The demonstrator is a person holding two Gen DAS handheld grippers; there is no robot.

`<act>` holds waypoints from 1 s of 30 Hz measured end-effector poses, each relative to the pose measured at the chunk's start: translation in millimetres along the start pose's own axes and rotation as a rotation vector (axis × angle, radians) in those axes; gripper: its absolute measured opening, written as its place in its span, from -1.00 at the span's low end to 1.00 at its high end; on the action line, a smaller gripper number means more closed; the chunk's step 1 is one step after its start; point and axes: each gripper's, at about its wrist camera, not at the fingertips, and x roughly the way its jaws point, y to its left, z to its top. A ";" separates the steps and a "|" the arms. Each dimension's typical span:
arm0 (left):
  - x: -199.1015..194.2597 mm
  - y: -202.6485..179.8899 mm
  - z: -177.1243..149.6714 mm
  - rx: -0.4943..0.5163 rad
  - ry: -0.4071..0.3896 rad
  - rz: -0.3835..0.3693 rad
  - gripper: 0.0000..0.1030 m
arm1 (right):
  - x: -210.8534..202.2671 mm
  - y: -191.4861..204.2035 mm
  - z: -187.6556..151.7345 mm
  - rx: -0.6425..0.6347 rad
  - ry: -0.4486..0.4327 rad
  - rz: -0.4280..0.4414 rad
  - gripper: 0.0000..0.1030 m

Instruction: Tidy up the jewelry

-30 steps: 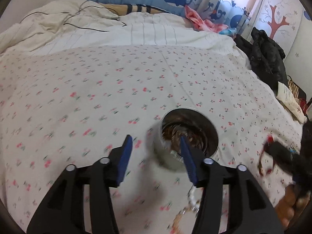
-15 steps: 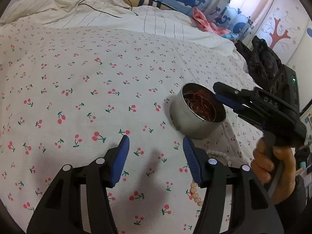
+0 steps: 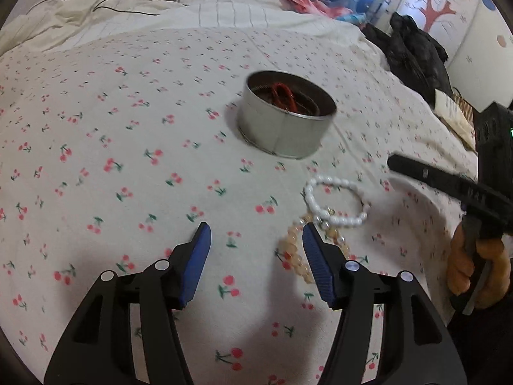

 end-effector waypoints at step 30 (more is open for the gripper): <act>0.9 9.3 1.2 0.028 -0.005 0.116 -0.87 | 35.1 23.8 -2.3 -0.197 0.035 -0.198 -0.84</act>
